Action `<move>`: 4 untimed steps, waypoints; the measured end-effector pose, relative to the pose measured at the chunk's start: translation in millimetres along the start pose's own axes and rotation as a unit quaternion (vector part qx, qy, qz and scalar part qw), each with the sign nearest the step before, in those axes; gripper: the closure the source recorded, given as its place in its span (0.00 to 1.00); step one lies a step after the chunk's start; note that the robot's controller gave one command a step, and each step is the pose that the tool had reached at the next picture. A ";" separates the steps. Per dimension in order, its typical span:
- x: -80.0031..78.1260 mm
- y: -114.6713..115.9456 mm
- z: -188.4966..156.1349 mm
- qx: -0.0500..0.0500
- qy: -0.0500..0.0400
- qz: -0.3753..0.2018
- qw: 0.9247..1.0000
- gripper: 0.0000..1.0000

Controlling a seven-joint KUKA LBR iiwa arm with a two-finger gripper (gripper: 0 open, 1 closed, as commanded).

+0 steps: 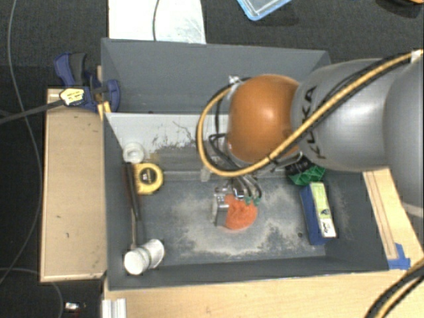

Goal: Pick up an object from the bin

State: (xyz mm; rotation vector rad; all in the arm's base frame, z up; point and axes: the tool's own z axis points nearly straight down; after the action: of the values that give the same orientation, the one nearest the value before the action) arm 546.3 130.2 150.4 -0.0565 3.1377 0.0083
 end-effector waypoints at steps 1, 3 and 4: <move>-1.2 -29.3 18.1 0.001 0.000 -0.009 1.000 0.00; -22.7 -94.8 49.6 -0.001 -0.004 0.030 1.000 0.00; -7.3 -116.1 80.2 -0.001 -0.005 0.048 0.999 0.00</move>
Offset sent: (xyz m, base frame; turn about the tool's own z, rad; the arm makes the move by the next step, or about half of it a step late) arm 0.0015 -0.0854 -0.0290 -0.0598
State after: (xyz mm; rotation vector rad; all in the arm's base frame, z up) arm 558.1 14.8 69.7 0.0936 3.1279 0.0106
